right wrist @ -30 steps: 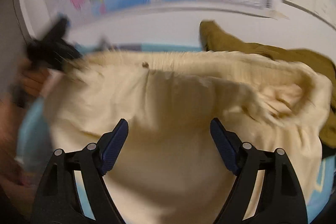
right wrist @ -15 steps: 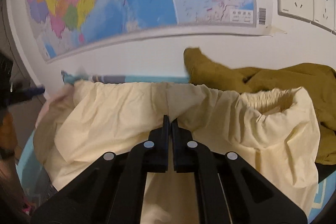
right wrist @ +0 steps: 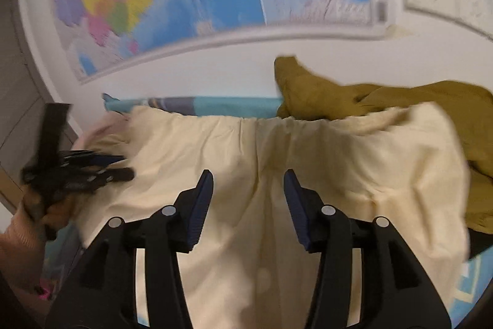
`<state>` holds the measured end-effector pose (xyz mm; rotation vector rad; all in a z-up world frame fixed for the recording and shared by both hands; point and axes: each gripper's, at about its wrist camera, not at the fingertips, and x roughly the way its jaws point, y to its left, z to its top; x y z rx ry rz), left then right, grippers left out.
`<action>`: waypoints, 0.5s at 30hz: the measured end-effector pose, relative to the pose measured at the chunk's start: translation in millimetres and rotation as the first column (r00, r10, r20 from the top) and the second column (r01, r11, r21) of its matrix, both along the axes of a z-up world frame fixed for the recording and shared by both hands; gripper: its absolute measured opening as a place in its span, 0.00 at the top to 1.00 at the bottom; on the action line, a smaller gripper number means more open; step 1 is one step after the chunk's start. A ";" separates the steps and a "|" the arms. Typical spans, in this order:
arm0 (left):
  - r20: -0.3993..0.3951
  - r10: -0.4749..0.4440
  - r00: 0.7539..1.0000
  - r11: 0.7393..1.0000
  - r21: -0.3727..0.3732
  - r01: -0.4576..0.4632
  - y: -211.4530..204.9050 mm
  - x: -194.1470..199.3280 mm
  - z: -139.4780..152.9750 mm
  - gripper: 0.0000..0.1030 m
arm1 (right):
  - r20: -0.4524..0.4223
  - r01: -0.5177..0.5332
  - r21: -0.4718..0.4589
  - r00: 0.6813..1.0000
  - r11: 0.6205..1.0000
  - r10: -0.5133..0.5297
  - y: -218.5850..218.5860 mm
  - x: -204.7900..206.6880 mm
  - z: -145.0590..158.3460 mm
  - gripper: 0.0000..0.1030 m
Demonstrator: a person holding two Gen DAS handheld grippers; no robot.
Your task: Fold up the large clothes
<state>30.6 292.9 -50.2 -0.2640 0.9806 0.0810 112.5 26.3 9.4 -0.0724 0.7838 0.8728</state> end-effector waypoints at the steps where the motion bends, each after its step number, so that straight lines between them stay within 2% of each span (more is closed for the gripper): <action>1: 0.004 0.000 1.000 1.000 0.000 0.000 -0.3 0.7 -0.2 0.35 | 0.003 -0.008 0.002 1.000 1.000 0.008 -7.0 -4.6 0.9 0.53; 5: 0.017 -0.016 1.000 0.999 0.046 0.015 -9.8 -4.7 0.1 0.32 | -0.038 0.043 -0.084 0.998 0.996 -0.047 -25.0 3.6 -31.1 0.54; 7: 0.058 -0.017 0.998 0.999 0.038 0.015 -13.8 -17.9 8.8 0.32 | -0.072 0.071 -0.069 0.994 0.995 -0.076 -36.4 10.5 -43.1 0.56; 9: 0.131 -0.006 0.991 1.000 0.029 0.002 -7.4 -41.0 23.3 0.31 | -0.078 0.096 -0.003 0.992 0.995 -0.096 -55.0 5.9 -35.2 0.54; 10: 0.168 0.001 0.986 1.000 0.030 -0.007 -3.0 -54.9 30.4 0.27 | -0.061 0.096 0.051 0.994 0.994 -0.093 -68.4 -3.6 -26.1 0.50; 11: 0.210 0.020 0.978 0.999 0.041 -0.029 4.1 -75.0 38.4 0.22 | -0.040 0.092 0.083 0.995 0.992 -0.089 -78.2 -12.2 -20.3 0.38; 12: 0.229 0.039 0.973 0.997 0.054 -0.053 9.1 -87.3 41.6 0.20 | -0.012 0.090 0.110 0.996 0.990 -0.089 -90.6 -22.1 -14.2 0.30; 15: 0.249 0.099 0.964 0.989 0.086 -0.123 27.8 -130.4 41.3 0.19 | 0.054 0.131 0.115 0.989 0.985 -0.138 -136.1 -53.2 -7.2 0.20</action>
